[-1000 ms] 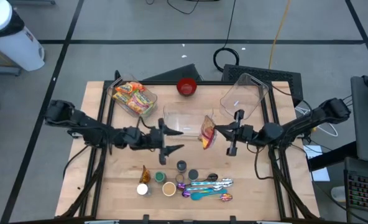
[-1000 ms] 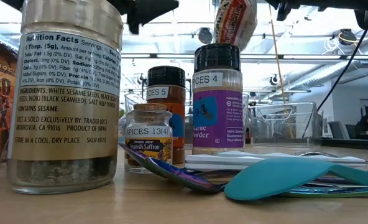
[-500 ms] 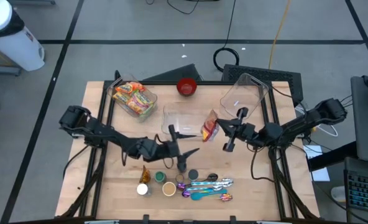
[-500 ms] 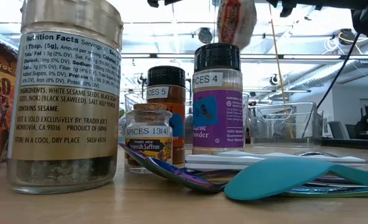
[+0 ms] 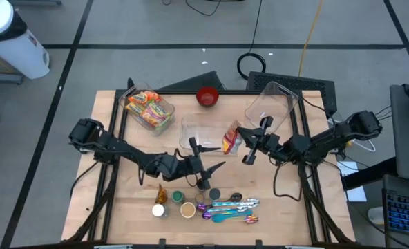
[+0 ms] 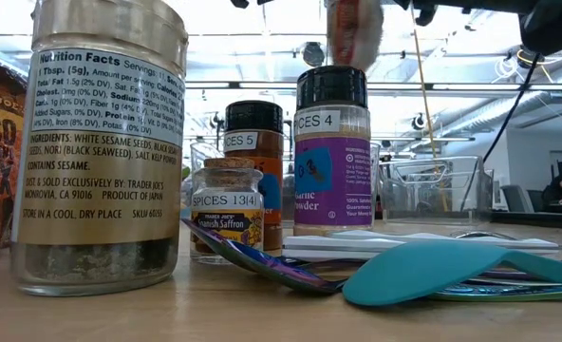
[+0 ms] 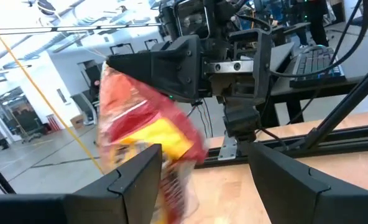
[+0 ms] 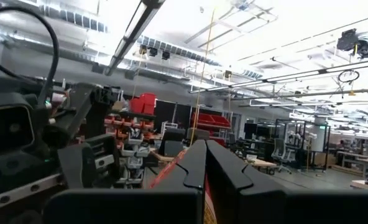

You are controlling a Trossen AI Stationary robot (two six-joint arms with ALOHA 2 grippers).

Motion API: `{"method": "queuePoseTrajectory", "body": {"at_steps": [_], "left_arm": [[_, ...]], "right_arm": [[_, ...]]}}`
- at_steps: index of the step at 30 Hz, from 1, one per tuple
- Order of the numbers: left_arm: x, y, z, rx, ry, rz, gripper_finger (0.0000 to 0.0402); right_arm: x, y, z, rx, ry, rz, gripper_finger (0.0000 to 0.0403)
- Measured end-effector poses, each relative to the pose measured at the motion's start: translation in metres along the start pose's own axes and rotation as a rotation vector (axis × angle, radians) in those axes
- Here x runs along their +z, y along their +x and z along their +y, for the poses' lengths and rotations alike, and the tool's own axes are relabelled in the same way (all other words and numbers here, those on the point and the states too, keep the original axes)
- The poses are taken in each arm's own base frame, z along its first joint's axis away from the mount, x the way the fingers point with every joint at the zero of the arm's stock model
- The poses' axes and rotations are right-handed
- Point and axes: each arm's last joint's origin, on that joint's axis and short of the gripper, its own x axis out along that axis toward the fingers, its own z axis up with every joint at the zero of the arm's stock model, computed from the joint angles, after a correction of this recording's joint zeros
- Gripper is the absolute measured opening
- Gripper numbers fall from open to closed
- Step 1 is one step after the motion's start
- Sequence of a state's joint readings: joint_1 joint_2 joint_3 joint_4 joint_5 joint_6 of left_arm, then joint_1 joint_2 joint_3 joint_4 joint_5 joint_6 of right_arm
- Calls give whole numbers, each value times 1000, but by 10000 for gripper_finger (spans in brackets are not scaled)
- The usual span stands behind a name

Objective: Pick & Place Food Item
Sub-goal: Put the red noodle pack into the left transparent bin

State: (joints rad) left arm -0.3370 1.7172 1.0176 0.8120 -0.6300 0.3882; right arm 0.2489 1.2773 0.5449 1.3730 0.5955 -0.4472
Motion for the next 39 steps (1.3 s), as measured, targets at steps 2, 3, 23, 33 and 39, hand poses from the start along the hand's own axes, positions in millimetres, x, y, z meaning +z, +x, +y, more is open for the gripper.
{"method": "queuePoseTrajectory", "body": {"at_steps": [2, 3, 23, 33, 39], "left_arm": [[0, 0, 0, 1, -1, 0, 246], [0, 0, 0, 1, -1, 0, 246], [-2, 0, 6, 174, 1, 70, 246], [-3, -1, 7, 227, 2, 92, 246], [-2, -1, 7, 226, 2, 92, 246]], "right_arm": [[-1, 5, 3, 14, -13, -3, 0], [-1, 8, 5, 15, -16, -3, 0], [-4, 21, 17, 26, -27, 7, 0], [-1, 16, 25, 59, -36, 1, 0], [0, 15, 26, 65, -33, 0, 0]]}}
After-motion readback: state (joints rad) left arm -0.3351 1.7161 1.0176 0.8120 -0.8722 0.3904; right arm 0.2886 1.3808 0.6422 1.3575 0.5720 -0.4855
